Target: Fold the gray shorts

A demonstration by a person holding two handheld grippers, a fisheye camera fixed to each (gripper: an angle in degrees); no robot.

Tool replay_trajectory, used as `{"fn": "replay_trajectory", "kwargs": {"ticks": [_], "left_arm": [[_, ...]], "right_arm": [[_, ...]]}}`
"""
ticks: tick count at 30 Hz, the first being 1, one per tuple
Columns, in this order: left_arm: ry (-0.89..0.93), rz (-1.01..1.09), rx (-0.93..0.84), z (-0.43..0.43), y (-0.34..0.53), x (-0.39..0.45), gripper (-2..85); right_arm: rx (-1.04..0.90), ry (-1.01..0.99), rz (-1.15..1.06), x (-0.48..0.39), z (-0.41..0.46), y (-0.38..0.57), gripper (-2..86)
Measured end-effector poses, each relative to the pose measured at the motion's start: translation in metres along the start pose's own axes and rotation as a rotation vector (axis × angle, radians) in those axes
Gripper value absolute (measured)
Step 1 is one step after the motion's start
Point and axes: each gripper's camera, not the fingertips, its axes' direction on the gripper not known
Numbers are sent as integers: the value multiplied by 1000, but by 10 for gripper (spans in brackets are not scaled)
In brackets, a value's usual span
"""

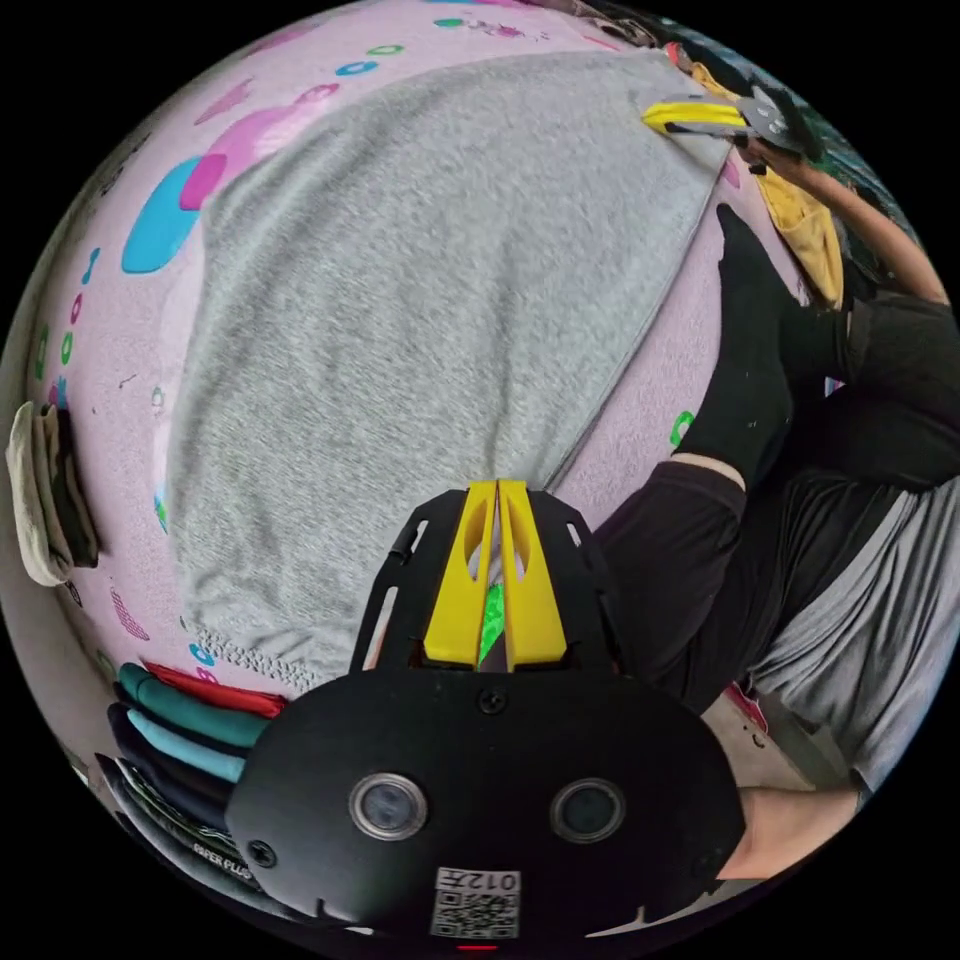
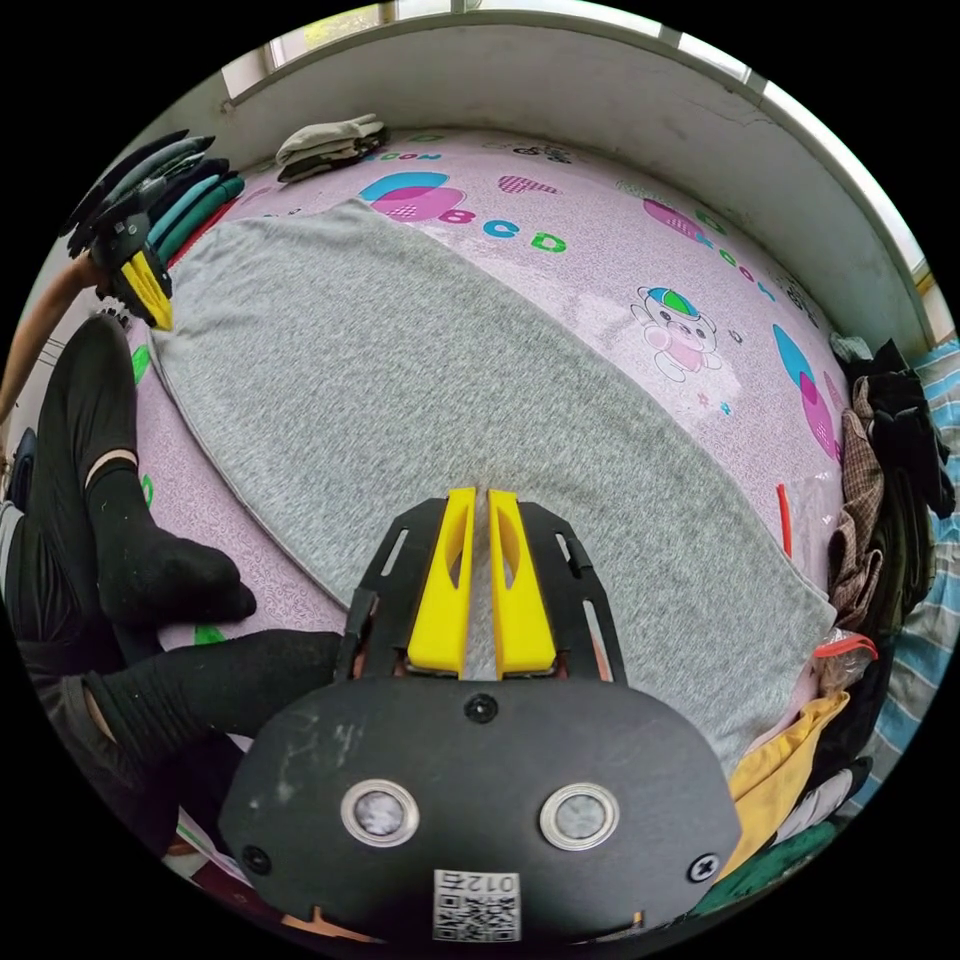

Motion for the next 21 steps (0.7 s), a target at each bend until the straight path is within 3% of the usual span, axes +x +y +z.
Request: {"fn": "replay_trajectory", "kwargs": {"ticks": [7, 12, 15, 21], "left_arm": [[-128, -382, 544, -35, 19, -47, -1], [-78, -460, 632, -12, 18, -60, -1], [-63, -452, 558, 10, 21, -59, -1], [12, -493, 697, 30, 59, -60, 0]], "right_arm": [[-24, -21, 29, 26, 17, -6, 4], [-99, -193, -15, 44, 1, -39, 2], [-31, -217, -87, 58, -43, -100, 1], [66, -440, -121, 61, -15, -263, 51]]}}
